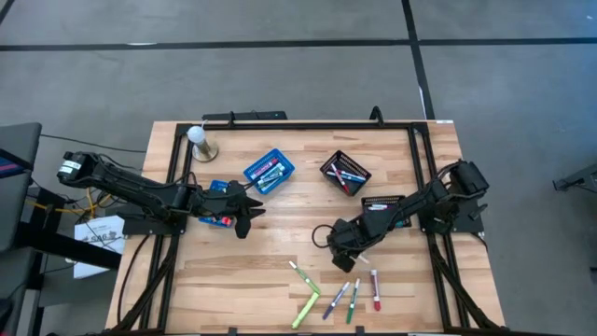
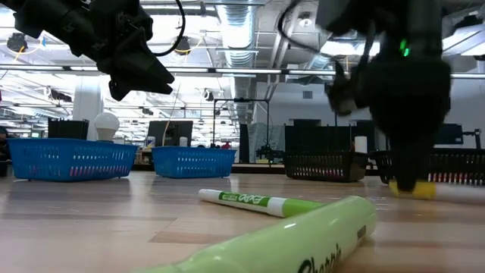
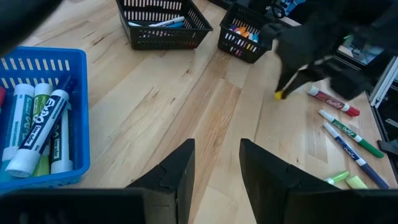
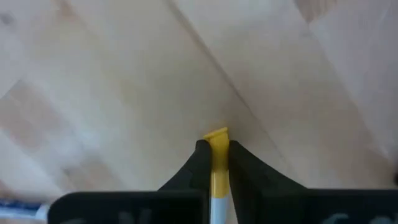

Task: Pick & Place Markers
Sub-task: Put the yellow highlighter pen into the left blue bin, then put the red marker pen into the right blue bin

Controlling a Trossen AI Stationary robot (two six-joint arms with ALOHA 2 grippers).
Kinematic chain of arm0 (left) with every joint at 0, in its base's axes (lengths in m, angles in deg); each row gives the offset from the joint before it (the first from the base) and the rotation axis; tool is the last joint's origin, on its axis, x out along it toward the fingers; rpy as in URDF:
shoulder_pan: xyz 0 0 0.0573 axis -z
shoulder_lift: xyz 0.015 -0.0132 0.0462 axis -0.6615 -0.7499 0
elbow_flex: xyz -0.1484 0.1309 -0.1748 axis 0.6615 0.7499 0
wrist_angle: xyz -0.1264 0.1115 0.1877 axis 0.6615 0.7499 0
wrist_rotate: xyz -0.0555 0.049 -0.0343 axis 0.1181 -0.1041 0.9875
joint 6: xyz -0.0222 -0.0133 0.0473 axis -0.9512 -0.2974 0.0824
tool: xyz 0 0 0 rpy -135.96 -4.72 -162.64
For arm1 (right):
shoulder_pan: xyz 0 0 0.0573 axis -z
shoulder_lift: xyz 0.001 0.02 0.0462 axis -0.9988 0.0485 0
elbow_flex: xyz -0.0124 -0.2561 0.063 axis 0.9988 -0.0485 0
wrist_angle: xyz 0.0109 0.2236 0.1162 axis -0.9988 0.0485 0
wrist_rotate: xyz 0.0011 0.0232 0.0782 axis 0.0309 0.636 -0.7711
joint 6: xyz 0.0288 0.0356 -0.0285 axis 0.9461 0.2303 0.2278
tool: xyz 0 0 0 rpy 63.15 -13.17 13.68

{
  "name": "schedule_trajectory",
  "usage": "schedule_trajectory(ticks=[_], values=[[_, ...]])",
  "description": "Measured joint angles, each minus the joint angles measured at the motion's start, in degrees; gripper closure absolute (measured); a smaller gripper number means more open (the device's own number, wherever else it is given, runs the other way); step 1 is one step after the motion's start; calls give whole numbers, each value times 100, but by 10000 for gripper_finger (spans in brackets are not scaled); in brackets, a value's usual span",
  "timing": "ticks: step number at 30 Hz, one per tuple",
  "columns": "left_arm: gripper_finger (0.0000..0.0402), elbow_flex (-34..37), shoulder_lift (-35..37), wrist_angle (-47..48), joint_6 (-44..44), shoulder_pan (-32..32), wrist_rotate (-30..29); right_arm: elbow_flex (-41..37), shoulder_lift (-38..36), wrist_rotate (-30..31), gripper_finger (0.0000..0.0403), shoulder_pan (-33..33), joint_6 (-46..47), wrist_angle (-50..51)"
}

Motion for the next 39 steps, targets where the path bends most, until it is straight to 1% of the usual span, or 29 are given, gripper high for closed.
schedule_trajectory(ticks=[2, 5, 9, 11, 13, 16, 18, 21, 25, 30, 36, 39], values=[[280, 0, 1, -10, 0, 0, 0, 195, -235, 200, 372, 32, -147, 309], [280, 0, 0, -23, 0, 0, 0, 405, -579, 719, 365, 109, -267, 1291], [280, 0, 0, -21, 0, 0, 0, 527, -1204, 1581, 378, 135, 25, 2566], [280, 0, 0, -21, 0, 2, 0, 511, -1479, 1908, 381, 130, 60, 3183], [280, 0, 0, -21, 0, 1, 0, 455, -1711, 2250, 378, 98, 70, 3456], [280, 0, 0, -21, 0, 0, 0, 101, -2043, 2649, 362, 34, 20, 3360], [280, 0, 0, -19, 0, 2, 0, -225, -2170, 2649, 353, 3, -116, 3007], [280, 0, 0, -19, 0, 0, 0, -749, -2307, 2637, 351, -37, -365, 2388], [280, 0, 0, -20, 0, 1, 0, -1222, -2303, 2579, 350, -40, -371, 1869], [280, 0, 1, -21, 0, 2, 0, -1275, -2203, 2503, 335, -39, -426, 1758], [280, 0, 0, -21, 0, 2, 0, -1188, -2226, 2457, 297, -38, -424, 1770], [280, 0, 0, -23, 0, 0, 0, -982, -2226, 2160, 274, -38, -419, 1789]])
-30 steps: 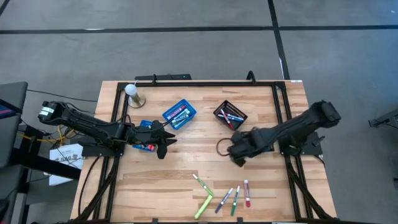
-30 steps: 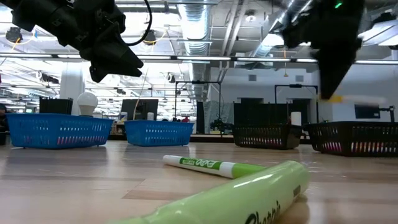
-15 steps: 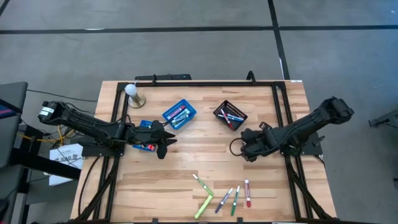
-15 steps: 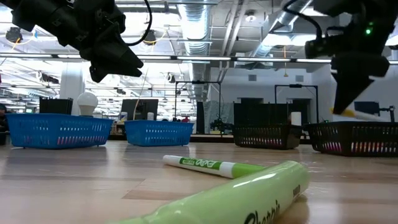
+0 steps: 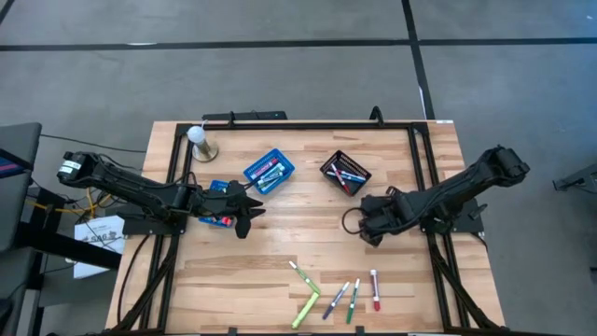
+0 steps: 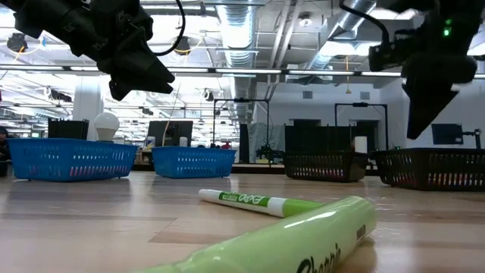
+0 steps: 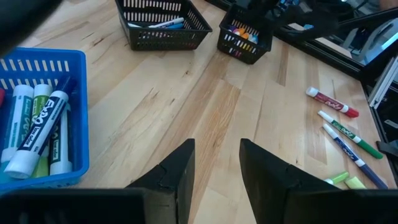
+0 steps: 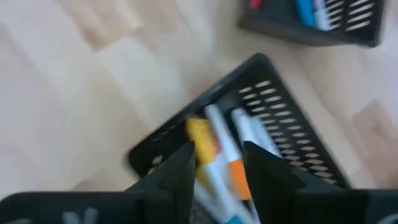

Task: Pick & Place Markers
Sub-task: Put the red marker pen into the right blue bin

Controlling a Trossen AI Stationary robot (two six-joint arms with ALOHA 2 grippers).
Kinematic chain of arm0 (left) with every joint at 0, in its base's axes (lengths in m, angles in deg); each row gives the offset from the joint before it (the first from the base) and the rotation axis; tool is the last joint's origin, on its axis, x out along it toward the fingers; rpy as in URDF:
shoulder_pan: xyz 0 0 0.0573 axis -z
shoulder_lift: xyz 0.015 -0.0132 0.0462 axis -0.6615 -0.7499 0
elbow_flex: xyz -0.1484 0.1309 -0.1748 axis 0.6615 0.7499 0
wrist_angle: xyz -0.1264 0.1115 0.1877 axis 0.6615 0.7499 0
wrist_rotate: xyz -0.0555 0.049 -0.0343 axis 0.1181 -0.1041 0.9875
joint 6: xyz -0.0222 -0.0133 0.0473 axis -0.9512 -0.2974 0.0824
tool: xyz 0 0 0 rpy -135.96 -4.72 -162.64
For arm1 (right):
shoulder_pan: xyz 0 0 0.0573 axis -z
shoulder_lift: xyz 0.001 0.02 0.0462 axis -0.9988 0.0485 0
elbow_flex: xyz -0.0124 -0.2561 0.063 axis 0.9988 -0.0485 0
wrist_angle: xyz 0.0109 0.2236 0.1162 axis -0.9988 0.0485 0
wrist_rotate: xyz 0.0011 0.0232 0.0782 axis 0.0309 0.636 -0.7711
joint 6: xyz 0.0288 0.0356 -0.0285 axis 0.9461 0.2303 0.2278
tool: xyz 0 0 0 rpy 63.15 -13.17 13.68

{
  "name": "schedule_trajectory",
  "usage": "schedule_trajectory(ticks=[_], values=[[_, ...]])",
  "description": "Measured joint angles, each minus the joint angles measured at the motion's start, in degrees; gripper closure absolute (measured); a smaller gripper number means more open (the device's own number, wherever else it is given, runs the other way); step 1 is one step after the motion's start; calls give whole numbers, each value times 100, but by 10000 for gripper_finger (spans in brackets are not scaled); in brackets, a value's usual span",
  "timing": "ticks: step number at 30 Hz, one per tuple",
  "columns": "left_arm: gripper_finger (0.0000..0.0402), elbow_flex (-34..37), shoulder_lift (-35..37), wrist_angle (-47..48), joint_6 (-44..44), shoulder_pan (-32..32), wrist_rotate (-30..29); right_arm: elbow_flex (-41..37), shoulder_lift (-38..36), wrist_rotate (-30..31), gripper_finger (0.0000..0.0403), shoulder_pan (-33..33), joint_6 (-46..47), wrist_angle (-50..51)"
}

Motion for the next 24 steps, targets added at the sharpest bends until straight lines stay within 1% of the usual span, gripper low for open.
schedule_trajectory(ticks=[2, 4, 8, 10, 15, 18, 20, 24], values=[[280, 0, 0, 2, 0, 2, 0, 159, -2, -344, 258, 0, 69, 23], [280, 0, 1, 2, 0, 2, 0, 309, -2, -830, 243, -2, 306, 31], [280, 0, 0, 2, 0, 1, 0, 461, -5, -1898, 222, -144, 1550, -48], [280, 0, 0, 2, 0, 0, 0, 463, 9, -2187, 215, -349, 2165, -179], [280, 0, 0, 4, 0, 2, 0, 465, 243, -2252, 211, -1118, 3312, -434], [280, 0, 0, 2, -2, 1, 0, 467, 521, -2263, 213, -1501, 3874, -772], [280, 0, 0, 4, -10, 4, 0, 467, 724, -2433, 213, -1612, 3980, -940], [280, 0, 0, 4, -13, 4, 0, 465, 1280, -2892, 211, -1613, 3960, -1056]])
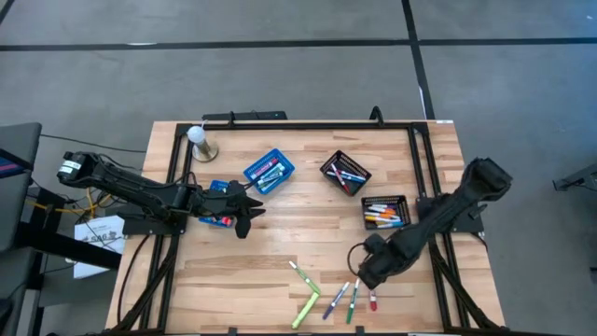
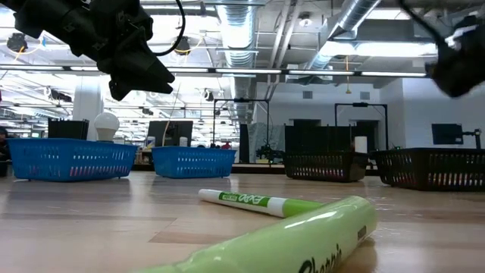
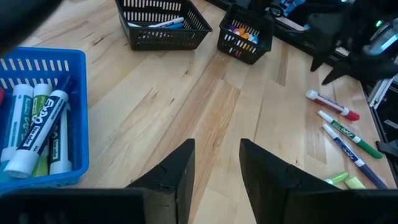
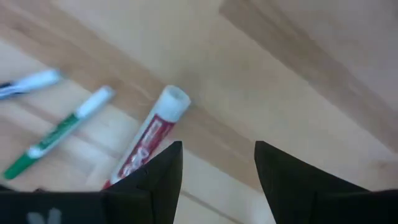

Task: Pick & Place Markers
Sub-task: Put the red marker pen into the right blue bin

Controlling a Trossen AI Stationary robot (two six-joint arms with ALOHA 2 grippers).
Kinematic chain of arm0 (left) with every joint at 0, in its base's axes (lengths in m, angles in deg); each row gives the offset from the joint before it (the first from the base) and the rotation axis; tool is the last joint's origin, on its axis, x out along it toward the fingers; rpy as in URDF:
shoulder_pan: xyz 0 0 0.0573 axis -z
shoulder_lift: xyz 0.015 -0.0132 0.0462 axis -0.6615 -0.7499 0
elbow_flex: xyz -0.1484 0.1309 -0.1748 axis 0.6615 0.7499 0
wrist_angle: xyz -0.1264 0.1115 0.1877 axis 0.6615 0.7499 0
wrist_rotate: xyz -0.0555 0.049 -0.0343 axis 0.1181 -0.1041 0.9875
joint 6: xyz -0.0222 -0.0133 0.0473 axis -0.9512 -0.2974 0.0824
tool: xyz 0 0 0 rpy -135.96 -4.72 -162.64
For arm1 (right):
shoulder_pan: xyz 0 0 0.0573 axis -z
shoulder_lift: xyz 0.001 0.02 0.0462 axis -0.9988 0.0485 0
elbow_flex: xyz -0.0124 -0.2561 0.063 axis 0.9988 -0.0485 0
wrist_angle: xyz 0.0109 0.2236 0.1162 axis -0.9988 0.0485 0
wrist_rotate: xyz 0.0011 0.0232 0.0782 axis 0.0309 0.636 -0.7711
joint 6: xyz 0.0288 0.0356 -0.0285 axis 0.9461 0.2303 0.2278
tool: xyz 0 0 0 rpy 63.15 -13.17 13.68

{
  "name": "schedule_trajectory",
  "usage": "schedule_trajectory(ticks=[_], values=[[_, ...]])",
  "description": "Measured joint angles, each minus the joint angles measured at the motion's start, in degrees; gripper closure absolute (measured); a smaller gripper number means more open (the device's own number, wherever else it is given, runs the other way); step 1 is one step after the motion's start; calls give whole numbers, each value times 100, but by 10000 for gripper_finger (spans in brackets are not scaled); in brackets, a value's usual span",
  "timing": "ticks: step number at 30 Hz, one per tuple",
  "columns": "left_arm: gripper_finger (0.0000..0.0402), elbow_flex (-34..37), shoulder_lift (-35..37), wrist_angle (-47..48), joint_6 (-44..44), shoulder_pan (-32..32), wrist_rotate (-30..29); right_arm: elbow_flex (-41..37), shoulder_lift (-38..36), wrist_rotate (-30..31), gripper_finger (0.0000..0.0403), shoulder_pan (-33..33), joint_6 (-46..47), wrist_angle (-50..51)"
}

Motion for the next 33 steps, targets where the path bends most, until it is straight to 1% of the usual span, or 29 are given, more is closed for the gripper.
schedule_trajectory(ticks=[5, 8, 12, 15, 16, 18, 21, 23, 28, 33], values=[[280, 0, 0, 0, 11, 0, 0, 0, 560, -690, 214, 24, 4, -642], [280, 0, 0, -2, 13, -6, 0, 0, 713, -964, 219, 25, 44, -991], [280, 0, 0, -19, 13, -9, -41, 2, 657, -1217, 226, 25, 355, -1023], [280, 0, 1, -48, 10, -9, -67, 2, 445, -1240, 231, -17, 545, -1058], [280, 0, 1, -46, 13, -9, -72, 2, 363, -1205, 232, -40, 589, -1131], [280, 0, 0, -48, 13, -9, -123, 2, 221, -897, 234, -113, 595, -1331], [280, 0, 0, -52, 13, -9, -129, 7, 161, -74, 234, -297, 594, -1751], [280, 0, 0, -52, 13, -9, -129, 7, 244, 248, 233, -395, 592, -1986], [280, 0, 0, -84, 14, -9, -131, 7, 614, 260, 234, -492, 588, -2497], [280, 0, 0, -90, 13, -9, -131, 23, 1012, 208, 238, -479, 494, -2653]])
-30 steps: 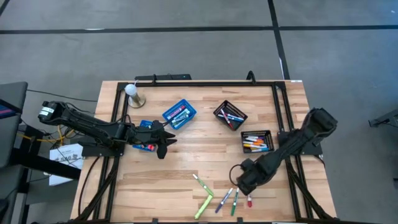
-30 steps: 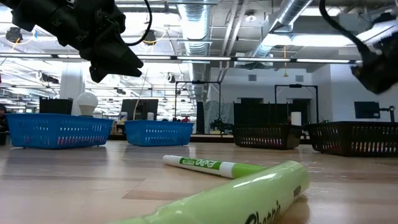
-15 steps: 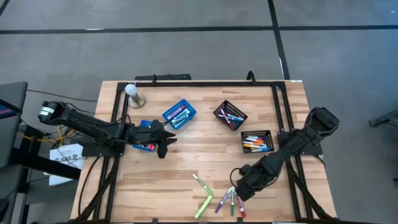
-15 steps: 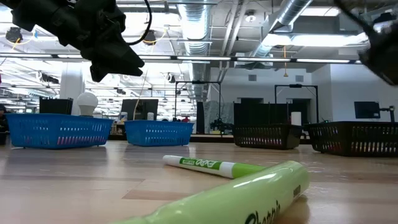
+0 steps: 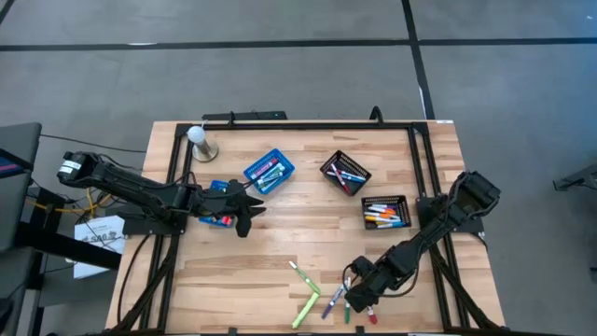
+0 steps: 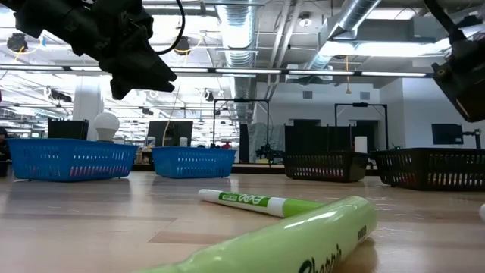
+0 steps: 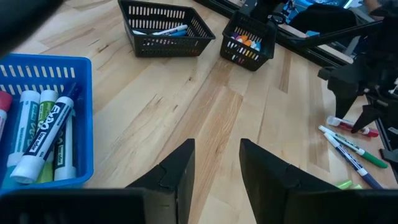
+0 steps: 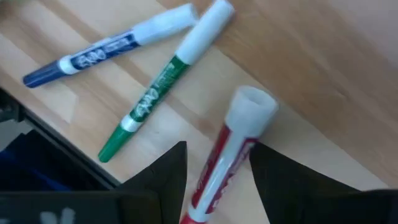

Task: Pick & Place Markers
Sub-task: Put the red marker pen into the right blue bin

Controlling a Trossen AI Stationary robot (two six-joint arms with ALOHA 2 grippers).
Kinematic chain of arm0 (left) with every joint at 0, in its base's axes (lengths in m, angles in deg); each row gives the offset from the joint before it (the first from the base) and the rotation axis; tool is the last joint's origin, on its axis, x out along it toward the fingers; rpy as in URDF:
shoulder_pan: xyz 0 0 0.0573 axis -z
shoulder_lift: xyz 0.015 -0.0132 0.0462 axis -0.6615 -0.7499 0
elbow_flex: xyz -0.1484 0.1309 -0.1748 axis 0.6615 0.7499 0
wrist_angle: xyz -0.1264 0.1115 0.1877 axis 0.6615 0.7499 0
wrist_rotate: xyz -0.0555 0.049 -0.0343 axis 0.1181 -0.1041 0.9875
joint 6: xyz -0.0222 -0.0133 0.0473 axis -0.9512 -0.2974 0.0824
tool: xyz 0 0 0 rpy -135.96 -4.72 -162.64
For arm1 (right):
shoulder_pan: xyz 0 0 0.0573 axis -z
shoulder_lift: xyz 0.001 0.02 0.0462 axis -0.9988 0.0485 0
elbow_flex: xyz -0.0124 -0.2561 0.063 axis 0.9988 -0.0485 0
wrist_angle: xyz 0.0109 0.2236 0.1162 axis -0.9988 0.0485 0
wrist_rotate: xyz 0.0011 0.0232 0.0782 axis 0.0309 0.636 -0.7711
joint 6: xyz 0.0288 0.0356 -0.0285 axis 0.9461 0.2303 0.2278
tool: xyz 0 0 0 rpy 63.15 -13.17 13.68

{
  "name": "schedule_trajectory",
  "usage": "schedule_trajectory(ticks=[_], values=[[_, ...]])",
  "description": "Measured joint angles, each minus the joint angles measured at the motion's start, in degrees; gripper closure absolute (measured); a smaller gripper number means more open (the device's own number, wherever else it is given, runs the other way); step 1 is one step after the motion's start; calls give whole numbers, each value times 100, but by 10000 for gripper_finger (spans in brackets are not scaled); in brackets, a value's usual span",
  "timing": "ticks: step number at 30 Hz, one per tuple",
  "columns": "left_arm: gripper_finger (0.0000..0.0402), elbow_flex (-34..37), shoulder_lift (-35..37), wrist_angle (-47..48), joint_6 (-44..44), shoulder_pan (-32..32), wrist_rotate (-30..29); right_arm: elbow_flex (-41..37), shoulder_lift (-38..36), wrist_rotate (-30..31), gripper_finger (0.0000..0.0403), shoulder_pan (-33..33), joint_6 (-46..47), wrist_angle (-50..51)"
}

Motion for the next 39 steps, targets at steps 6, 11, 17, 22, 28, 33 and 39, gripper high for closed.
schedule_trajectory(ticks=[6, 11, 17, 22, 28, 33, 39], values=[[280, 0, 1, -8, 0, 0, -1, 45, 290, -66, 253, 40, -191, 201], [280, 0, 0, -35, 0, 0, -2, 23, 249, -2, 306, 196, -251, 310], [280, 0, 0, -38, 1, -2, -2, -39, 67, -35, 359, 457, -1056, 42], [280, 0, 0, -69, 2, -2, 0, -54, -440, 617, 340, 815, -1720, -23], [280, 0, 0, -176, 20, -2, -2, -46, -1143, 1335, 339, 1400, -3384, 75], [280, 2, 0, -181, 114, -2, -2, -34, -1443, 2589, 347, 2129, -5254, -29], [280, 2, 0, -209, 114, -2, 0, -32, -1534, 3517, 335, 3264, -7205, -351]])
